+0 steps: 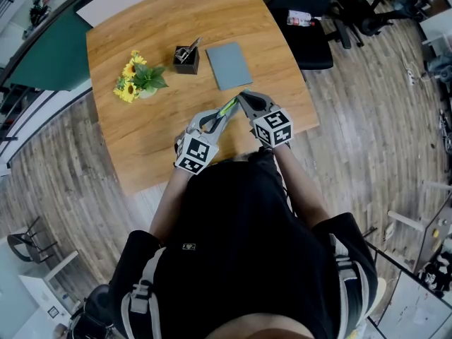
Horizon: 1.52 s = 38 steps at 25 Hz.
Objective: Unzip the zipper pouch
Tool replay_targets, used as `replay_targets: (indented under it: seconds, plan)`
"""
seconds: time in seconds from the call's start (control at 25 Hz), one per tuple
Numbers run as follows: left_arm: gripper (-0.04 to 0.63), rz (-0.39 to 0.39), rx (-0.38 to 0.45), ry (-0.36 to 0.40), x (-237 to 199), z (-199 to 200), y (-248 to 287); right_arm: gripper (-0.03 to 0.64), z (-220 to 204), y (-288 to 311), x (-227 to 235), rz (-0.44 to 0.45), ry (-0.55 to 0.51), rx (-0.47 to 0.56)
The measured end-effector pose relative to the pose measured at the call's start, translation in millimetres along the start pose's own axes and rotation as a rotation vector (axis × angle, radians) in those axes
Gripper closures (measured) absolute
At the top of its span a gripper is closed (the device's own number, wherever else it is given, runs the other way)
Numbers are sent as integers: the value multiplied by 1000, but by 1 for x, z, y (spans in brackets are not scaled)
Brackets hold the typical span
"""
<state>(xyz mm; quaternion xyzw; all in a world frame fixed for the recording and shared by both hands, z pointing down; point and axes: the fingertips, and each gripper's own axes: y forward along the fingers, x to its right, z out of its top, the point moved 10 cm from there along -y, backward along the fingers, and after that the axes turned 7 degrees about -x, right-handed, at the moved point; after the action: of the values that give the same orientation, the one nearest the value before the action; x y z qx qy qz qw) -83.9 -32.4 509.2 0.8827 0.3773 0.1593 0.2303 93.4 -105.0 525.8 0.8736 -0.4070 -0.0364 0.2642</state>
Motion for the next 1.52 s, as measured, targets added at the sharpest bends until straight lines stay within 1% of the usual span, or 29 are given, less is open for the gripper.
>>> replay_targets:
  seconds: [0.64, 0.84, 1.52]
  plan:
    - [563, -19, 8, 13, 6, 1, -1, 609, -5, -4, 6, -27, 7, -3]
    - [563, -23, 21, 7, 6, 2, -2, 609, -9, -6, 10, -47, 11, -10]
    - [563, -54, 26, 16, 11, 5, -3, 609, -20, -18, 27, -104, 41, -18]
